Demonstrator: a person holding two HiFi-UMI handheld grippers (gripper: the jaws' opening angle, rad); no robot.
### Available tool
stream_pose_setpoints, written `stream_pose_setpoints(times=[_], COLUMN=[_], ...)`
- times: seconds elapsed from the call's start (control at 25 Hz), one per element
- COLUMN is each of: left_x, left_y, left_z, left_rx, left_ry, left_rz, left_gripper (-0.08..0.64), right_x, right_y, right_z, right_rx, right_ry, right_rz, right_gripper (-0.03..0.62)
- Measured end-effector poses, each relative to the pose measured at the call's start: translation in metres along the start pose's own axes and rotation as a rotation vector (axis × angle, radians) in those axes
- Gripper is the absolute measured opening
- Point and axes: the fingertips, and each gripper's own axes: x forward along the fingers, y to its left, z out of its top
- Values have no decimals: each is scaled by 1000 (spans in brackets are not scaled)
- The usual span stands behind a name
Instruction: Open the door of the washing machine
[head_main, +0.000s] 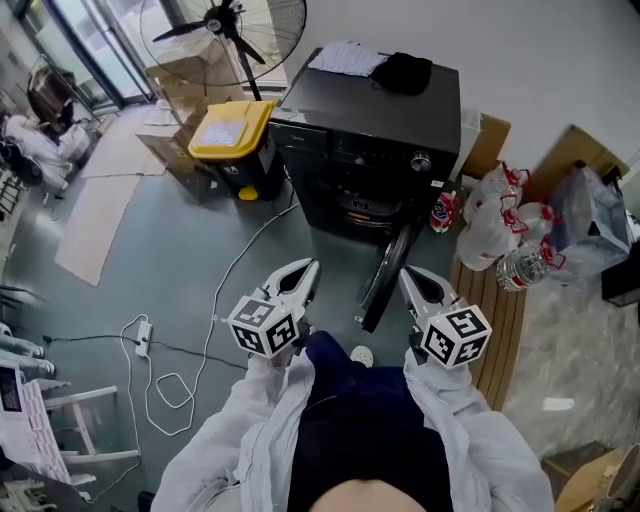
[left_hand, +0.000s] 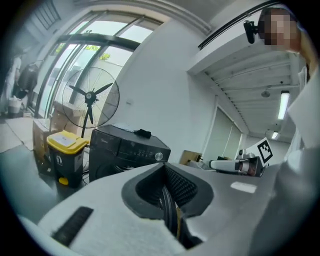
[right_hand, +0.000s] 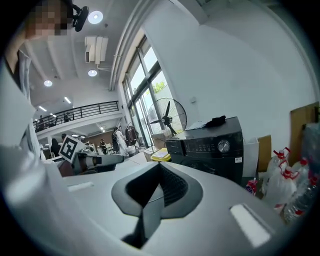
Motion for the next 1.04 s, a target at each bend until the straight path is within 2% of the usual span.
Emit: stream_pose_setpoints(times=[0.32, 0.52, 1.04], left_x=[-5, -7, -10], left_y=[-10, -16, -19], left_z=[-11, -17, -36], left_rx=[52, 23, 22], left_ry=[14, 24, 48], left_rz=[4, -17, -26], left_gripper=[-2, -2, -2], right_x=[-7, -8, -11], right_y=[3, 6, 9], right_z=[-7, -13, -27], right_rx=[-19, -18, -7], right_ry=[14, 34, 59], right_rz=[0, 3, -3], right_gripper=[6, 6, 6])
